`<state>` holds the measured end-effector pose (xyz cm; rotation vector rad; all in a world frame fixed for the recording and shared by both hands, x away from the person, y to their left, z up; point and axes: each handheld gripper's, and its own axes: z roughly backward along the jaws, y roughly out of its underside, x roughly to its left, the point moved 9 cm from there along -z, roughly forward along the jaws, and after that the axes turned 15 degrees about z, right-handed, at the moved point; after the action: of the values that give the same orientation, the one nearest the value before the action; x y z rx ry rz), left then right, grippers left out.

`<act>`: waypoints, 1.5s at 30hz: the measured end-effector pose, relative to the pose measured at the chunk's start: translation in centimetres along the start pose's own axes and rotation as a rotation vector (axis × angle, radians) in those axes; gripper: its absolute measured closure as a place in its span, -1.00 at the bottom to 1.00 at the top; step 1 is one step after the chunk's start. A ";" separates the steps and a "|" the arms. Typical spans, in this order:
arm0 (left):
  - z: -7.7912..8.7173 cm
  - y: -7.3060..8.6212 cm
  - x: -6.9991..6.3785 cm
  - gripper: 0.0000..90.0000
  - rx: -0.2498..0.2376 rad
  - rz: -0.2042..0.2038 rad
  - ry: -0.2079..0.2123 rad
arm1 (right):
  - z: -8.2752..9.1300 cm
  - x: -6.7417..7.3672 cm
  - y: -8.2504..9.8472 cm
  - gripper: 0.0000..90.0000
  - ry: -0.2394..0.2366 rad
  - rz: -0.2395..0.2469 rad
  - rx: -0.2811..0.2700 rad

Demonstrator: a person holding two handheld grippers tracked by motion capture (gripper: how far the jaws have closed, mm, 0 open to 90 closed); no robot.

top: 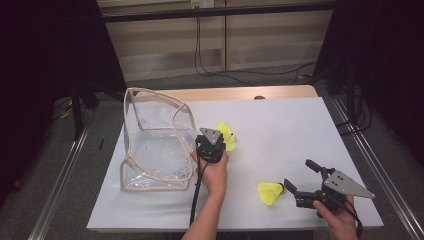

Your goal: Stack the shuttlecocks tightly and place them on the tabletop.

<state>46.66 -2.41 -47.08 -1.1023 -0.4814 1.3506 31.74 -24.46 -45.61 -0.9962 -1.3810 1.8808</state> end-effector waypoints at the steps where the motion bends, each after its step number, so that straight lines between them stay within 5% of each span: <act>1: -0.2 0.1 0.0 0.72 0.006 0.002 0.004 | 0.0 0.0 0.0 -0.92 0.000 -0.001 0.000; 15: -1.2 0.4 -0.7 0.48 0.021 0.054 0.071 | -0.1 0.1 0.0 -0.92 -0.001 0.008 0.004; 26: -1.8 0.3 -1.4 0.43 0.042 0.037 0.080 | -0.1 0.0 0.0 -0.92 0.000 0.007 0.001; 45: -1.7 -0.4 -0.5 0.82 0.021 0.006 0.048 | -0.1 0.1 0.0 -0.92 -0.007 0.006 0.003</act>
<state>48.17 -3.39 -47.36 -1.1172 -0.4278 1.3288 31.76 -24.34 -45.69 -0.9940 -1.3798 1.8914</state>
